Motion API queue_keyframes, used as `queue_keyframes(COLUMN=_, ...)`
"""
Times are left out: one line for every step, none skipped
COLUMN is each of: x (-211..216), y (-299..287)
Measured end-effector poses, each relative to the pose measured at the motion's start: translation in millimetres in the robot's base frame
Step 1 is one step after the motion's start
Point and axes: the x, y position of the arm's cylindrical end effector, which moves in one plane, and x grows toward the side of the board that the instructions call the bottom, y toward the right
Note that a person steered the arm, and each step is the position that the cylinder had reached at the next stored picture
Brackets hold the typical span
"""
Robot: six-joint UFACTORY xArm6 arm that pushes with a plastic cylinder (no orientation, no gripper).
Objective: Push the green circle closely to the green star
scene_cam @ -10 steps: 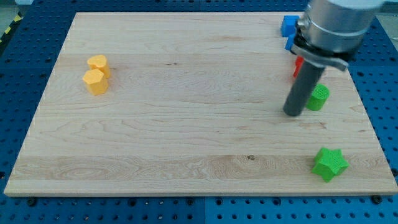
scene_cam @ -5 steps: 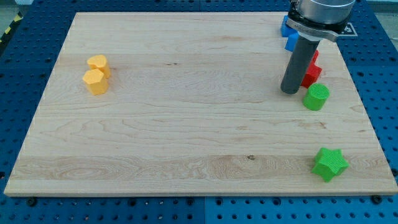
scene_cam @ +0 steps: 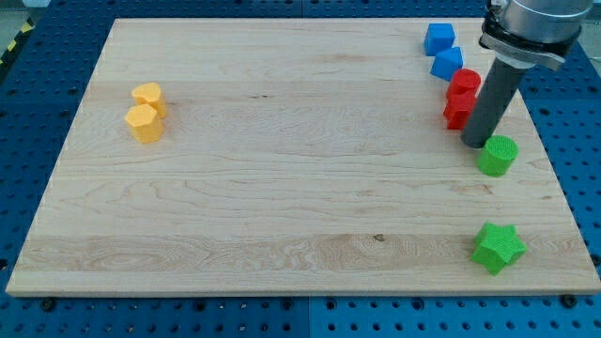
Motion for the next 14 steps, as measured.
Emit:
queue_keyframes(x=0, y=10)
queue_keyframes(x=0, y=29)
queue_keyframes(x=0, y=53)
queue_keyframes(x=2, y=54)
queue_keyframes(x=4, y=37)
queue_keyframes(x=24, y=36)
queue_keyframes(x=48, y=36)
queue_keyframes(x=57, y=30)
queue_keyframes(x=69, y=28)
queue_keyframes(x=76, y=28)
queue_keyframes(x=76, y=26)
queue_keyframes(x=61, y=23)
queue_keyframes(x=58, y=7)
queue_keyframes(x=58, y=-8)
